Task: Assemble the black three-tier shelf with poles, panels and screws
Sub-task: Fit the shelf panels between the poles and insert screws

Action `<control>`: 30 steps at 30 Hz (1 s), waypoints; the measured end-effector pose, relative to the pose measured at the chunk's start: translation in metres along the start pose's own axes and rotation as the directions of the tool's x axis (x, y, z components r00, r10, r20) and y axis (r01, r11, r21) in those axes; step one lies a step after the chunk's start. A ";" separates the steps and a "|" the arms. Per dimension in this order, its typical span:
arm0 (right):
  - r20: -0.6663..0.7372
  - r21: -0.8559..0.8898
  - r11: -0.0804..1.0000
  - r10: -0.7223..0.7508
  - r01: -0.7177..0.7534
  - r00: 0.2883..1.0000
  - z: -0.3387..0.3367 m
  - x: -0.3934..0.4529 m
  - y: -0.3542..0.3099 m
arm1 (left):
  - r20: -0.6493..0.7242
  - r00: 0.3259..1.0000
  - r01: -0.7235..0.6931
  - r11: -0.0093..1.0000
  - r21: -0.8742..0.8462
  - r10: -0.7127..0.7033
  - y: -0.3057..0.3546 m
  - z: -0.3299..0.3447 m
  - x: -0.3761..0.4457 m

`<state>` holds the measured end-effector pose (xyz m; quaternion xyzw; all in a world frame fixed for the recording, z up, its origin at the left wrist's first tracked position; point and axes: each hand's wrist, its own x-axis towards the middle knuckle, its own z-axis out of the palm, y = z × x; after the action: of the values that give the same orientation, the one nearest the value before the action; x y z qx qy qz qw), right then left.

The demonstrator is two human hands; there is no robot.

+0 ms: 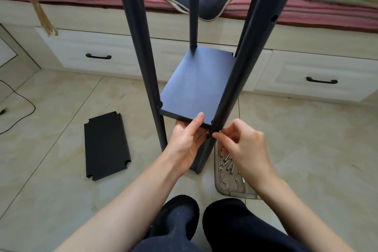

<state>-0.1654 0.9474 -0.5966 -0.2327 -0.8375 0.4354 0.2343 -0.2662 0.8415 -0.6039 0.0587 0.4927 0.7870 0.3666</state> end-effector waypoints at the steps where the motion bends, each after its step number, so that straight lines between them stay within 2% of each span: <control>1: -0.006 0.009 1.000 0.008 -0.008 1.000 -0.001 0.001 -0.001 | 0.002 1.000 -0.002 1.000 0.004 0.002 0.000 0.000 0.000; 5: -0.011 -0.007 1.000 0.003 -0.003 1.000 -0.004 0.004 -0.002 | -0.011 1.000 0.005 1.000 -0.004 -0.005 0.000 -0.001 0.001; 9: 0.041 -0.027 0.999 -0.017 0.018 0.999 -0.005 -0.003 0.000 | -0.016 1.000 0.005 1.000 -0.025 -0.006 0.000 0.000 0.000; 22: 0.143 0.095 0.995 0.018 -0.031 0.990 -0.006 0.001 0.004 | 0.023 1.000 -0.004 0.999 -0.055 0.005 0.000 -0.001 0.000; 27: 0.164 0.073 0.997 0.005 -0.017 0.986 -0.006 0.004 0.005 | 0.017 1.000 -0.022 0.998 -0.055 0.023 0.001 -0.001 0.002; 30: 0.123 -0.013 1.000 -0.017 0.018 0.992 -0.005 0.005 0.006 | -0.008 1.000 -0.021 0.999 -0.040 0.021 0.001 -0.002 0.002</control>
<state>-0.1653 0.9566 -0.5981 -0.1998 -0.8553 0.4409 0.1846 -0.2690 0.8416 -0.6048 0.0534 0.4775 0.8009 0.3574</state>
